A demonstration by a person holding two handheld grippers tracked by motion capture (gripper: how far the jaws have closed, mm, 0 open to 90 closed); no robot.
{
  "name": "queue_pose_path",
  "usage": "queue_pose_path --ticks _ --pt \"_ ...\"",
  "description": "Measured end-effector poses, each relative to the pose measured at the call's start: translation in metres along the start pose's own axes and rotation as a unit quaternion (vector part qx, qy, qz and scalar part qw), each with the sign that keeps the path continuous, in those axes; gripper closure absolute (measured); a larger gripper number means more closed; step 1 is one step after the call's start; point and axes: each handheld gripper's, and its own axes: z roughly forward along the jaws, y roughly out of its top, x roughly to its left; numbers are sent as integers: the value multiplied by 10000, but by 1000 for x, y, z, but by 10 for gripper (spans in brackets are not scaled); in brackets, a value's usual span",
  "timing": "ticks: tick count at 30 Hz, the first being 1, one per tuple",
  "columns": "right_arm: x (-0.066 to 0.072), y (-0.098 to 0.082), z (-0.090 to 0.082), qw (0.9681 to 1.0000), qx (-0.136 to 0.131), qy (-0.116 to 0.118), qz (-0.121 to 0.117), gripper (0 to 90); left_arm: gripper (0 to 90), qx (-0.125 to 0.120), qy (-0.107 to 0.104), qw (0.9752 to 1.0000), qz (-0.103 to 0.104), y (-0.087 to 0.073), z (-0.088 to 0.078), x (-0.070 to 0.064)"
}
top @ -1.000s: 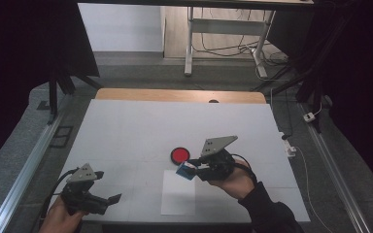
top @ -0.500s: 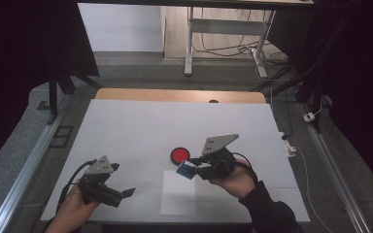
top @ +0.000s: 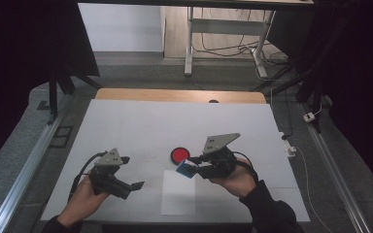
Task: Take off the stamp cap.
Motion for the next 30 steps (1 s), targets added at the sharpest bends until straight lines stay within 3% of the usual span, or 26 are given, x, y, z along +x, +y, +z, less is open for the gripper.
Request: queue_pose_path --ticks 3,18,30 --pt "0 0 0 10000 -3 2 -5 703 0 -39 -135 9999 34 4 4 0" --pt "0 2 -2 9999 -63 69 -43 703 0 -74 -391 9986 352 29 27 -5" --pt "-1 4 -3 9999 -89 97 -108 703 10 -75 -710 9953 647 46 47 -8"
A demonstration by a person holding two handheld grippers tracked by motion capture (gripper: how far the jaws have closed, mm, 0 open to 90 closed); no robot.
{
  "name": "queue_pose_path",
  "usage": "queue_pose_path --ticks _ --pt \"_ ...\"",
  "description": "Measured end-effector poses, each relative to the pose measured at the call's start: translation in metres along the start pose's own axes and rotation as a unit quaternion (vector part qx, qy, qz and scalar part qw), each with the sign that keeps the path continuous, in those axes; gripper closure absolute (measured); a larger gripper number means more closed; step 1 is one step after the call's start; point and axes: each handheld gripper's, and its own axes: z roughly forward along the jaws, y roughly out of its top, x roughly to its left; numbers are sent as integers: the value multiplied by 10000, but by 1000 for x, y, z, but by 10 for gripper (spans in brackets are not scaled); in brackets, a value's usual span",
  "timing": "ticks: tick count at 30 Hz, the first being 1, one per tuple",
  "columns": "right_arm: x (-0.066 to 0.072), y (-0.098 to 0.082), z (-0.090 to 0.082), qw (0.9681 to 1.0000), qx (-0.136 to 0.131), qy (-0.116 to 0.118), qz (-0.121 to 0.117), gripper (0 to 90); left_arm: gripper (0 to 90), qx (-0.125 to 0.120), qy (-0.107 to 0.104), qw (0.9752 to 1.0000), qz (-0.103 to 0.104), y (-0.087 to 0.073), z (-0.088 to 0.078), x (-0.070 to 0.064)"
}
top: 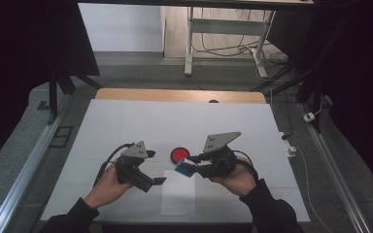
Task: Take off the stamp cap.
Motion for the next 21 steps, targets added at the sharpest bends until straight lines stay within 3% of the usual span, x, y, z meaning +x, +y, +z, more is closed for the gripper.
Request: queue_pose_path --ticks 10,21 --pt "0 1 0 9999 -47 92 -34 704 22 24 -256 9995 188 11 19 -3" --pt "2 1 3 9997 -44 205 -98 704 30 38 -624 9971 424 17 35 -7"
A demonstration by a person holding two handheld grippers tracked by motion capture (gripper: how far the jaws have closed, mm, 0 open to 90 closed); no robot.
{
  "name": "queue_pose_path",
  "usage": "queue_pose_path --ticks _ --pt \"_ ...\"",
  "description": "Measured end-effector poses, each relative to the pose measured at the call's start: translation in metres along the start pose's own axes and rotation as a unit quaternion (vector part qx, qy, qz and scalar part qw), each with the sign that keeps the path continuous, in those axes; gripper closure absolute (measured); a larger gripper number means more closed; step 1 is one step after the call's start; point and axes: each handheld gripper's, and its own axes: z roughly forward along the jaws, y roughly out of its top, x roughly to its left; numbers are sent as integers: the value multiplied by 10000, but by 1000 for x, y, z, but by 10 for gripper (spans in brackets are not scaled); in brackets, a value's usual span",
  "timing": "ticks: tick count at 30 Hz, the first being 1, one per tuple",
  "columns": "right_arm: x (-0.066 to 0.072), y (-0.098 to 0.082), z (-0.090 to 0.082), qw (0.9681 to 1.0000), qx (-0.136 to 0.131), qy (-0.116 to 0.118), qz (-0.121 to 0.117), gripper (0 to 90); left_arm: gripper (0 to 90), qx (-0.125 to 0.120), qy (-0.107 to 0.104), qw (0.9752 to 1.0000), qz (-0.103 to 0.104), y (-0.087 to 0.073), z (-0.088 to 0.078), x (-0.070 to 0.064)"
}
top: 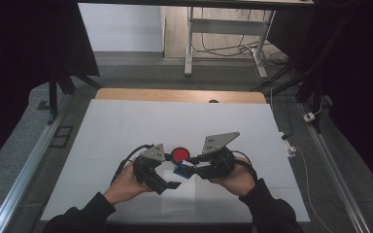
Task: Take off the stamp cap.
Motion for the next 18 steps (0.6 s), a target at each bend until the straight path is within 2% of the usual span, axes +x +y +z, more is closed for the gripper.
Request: queue_pose_path --ticks 6,9,10,11,13,14,15,18 --pt "2 1 1 10000 15 52 -35 704 65 -88 -128 9998 83 2 1 1" --pt "2 0 2 9999 31 89 -38 704 161 -127 -177 9997 142 1 0 1" --pt "2 0 2 9999 31 89 -38 704 161 -144 -253 9994 197 1 -1 2" --pt "2 0 2 9999 18 128 -75 704 230 -190 -318 9991 226 1 -2 1" --pt "3 0 2 9999 15 147 -83 704 250 -231 -402 9986 271 1 -4 1" --pt "3 1 2 9998 -6 176 -134 704 334 -258 -467 9981 302 0 -4 0" --pt "3 1 2 9998 -6 176 -134 704 334 -275 -483 9979 343 0 -5 0" --pt "4 1 2 9996 -24 211 -195 704 415 -248 -552 9973 421 0 -6 -1"
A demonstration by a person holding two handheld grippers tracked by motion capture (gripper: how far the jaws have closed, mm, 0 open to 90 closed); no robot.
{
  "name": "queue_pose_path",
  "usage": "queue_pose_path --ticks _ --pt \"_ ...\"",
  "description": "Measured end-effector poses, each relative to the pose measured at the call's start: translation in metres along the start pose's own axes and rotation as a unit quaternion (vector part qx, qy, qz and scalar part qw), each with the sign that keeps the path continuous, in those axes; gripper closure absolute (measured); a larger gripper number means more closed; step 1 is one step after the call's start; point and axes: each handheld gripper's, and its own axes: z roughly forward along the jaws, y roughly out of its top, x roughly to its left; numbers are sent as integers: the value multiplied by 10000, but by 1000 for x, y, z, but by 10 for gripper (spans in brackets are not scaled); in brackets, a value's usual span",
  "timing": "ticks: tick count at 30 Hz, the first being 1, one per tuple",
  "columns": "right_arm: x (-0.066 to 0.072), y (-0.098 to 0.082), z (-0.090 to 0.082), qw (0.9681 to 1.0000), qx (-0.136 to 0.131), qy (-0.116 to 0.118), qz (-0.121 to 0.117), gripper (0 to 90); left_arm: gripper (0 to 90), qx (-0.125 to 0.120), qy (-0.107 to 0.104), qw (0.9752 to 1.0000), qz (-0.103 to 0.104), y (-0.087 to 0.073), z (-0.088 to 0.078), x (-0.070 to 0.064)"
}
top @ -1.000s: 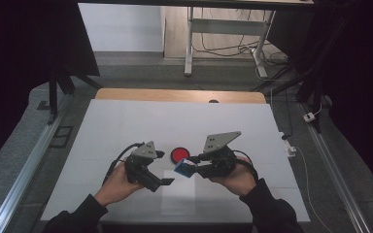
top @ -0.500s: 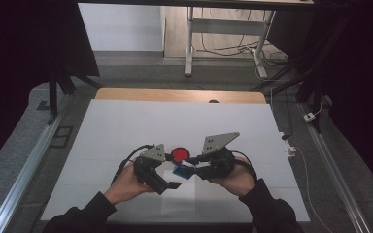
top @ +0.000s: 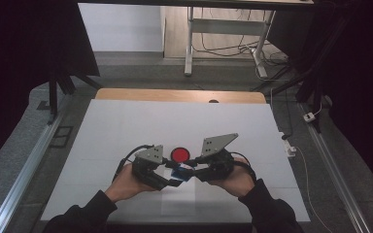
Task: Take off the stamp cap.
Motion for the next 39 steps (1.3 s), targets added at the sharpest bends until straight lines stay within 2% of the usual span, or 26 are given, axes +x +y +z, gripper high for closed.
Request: queue_pose_path --ticks 7,18,25,30,39 --pt "2 1 -1 9999 -67 112 -97 705 561 22 -214 9997 145 0 -2 -1" --pt "4 2 -2 9996 -115 147 -234 705 641 -24 -280 9991 329 0 -4 -2" --pt "4 2 -2 9993 -159 171 -304 705 661 -60 -349 9988 329 0 -5 -1" --pt "4 2 -3 9989 -198 250 -346 702 687 -65 -475 9984 300 0 -6 0" --pt "4 2 -4 9987 -227 192 -408 703 691 -40 -547 9984 131 2 -6 2"
